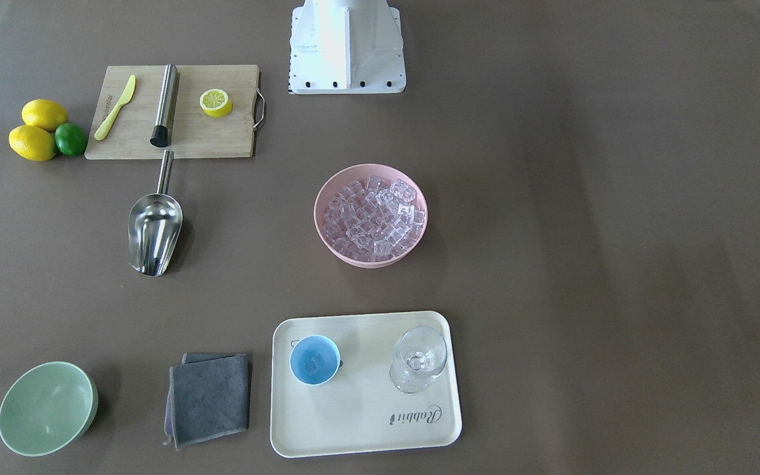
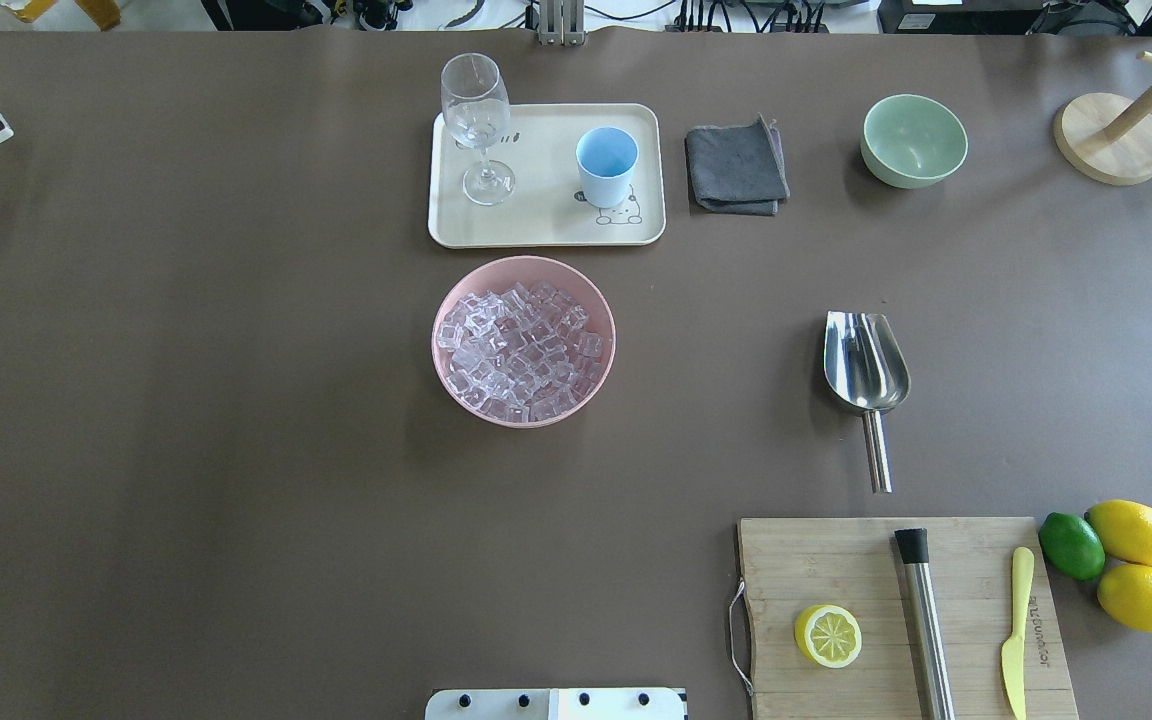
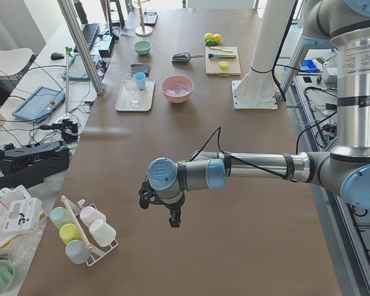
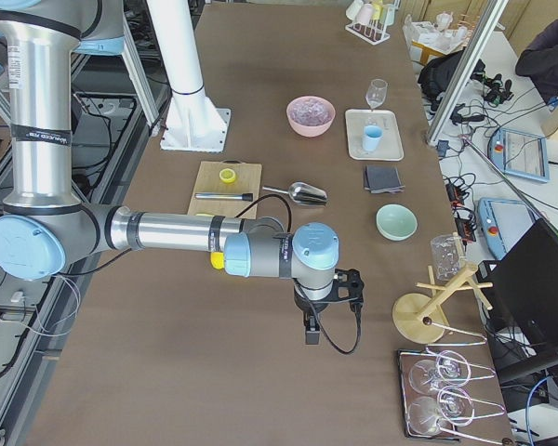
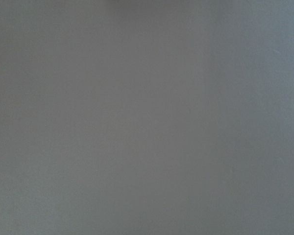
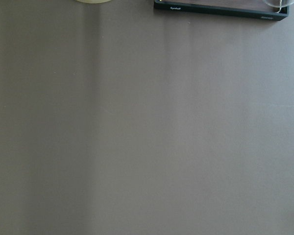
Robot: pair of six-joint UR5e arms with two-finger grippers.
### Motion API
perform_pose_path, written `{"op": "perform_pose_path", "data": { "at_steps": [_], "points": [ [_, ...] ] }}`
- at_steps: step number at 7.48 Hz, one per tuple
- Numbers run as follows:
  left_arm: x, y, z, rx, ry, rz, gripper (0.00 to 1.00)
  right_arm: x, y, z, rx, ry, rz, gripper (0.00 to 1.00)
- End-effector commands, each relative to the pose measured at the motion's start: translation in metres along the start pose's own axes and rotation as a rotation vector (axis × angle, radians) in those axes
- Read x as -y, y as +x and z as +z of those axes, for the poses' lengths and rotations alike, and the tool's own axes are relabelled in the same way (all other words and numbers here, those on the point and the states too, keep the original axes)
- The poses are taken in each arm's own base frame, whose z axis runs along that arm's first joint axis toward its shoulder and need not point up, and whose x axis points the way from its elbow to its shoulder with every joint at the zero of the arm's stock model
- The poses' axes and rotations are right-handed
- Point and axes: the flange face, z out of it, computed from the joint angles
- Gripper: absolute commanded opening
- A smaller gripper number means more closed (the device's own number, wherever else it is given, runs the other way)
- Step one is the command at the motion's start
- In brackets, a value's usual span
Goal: Put ice in cup with scoop
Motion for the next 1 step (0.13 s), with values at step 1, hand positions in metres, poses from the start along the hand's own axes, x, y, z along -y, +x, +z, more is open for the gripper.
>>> {"op": "perform_pose_path", "data": {
  "at_steps": [1],
  "points": [
    [-0.0030,0.0008,0.0009,-0.006,-0.010,-0.006,0.98,-0.0026,0.0016,0.0022,0.001,-0.005,0.004,1.00]
  ]
}}
